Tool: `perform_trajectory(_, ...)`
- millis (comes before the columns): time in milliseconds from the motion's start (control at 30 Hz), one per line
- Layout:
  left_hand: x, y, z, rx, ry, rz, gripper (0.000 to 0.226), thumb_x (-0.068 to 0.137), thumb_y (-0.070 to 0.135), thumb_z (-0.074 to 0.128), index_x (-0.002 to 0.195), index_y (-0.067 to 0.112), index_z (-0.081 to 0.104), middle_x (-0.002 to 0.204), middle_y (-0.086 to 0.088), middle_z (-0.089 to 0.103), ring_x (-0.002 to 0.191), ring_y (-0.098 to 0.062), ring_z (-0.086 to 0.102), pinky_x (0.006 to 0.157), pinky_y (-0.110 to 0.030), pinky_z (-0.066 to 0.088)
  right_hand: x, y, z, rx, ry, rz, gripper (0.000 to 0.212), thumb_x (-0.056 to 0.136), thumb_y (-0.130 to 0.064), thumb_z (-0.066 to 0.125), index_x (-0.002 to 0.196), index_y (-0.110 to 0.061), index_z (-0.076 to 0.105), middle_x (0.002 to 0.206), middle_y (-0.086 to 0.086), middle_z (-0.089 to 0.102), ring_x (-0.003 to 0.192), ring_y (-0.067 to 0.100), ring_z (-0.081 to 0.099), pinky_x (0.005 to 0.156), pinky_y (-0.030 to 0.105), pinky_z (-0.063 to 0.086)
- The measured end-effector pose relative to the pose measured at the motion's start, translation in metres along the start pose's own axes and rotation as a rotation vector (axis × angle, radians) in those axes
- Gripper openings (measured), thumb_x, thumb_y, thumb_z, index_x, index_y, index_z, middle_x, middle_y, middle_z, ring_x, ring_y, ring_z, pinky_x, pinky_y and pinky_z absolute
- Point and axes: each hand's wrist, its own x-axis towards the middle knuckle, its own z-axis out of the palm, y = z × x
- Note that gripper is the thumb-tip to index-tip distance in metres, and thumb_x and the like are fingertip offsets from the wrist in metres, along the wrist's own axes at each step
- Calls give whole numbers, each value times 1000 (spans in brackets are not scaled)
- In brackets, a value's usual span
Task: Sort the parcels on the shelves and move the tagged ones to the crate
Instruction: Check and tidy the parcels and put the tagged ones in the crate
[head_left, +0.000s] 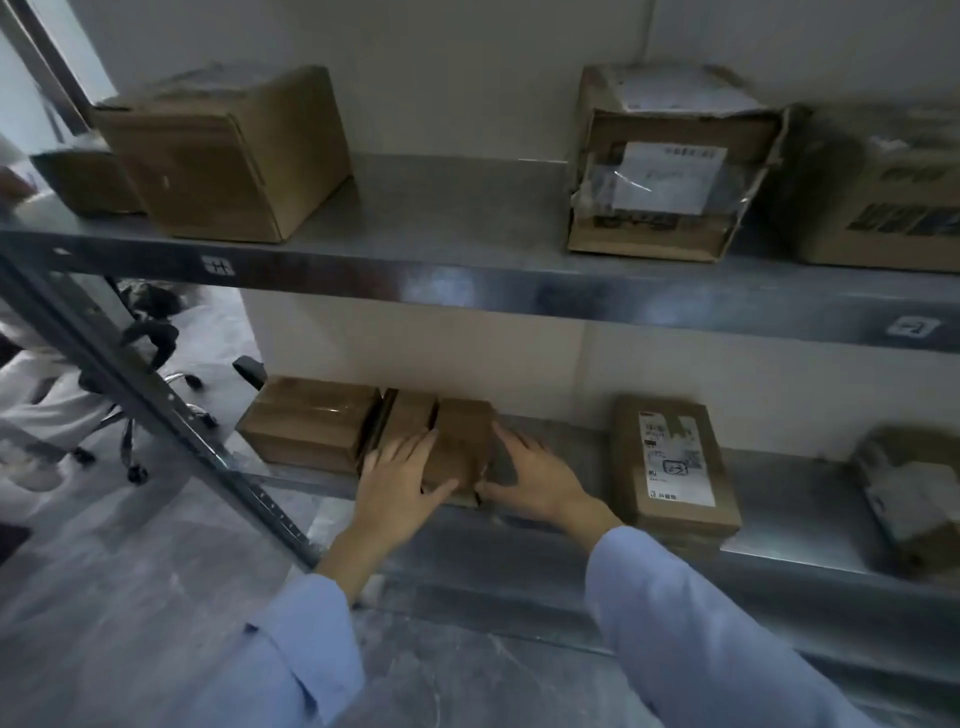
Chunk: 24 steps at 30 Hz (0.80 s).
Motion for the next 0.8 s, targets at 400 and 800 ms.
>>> perform_trajectory(400,14,-10,33,-53,60,45,78,72,47,78,139,16,52,137,-3,57,123,-25,51,96,-38,37,15,2,33,119,20,60,98,84,-50,70,157,-25,9,161,1,23,144,24,26,113,39,31)
perform_trajectory(800,18,11,39,-186,62,49,81,75,41,77,145,17,41,146,-1,48,131,-18,47,104,-33,32,14,27,34,250,71,64,104,79,-33,80,156,-26,10,156,6,32,142,24,32,108,36,36)
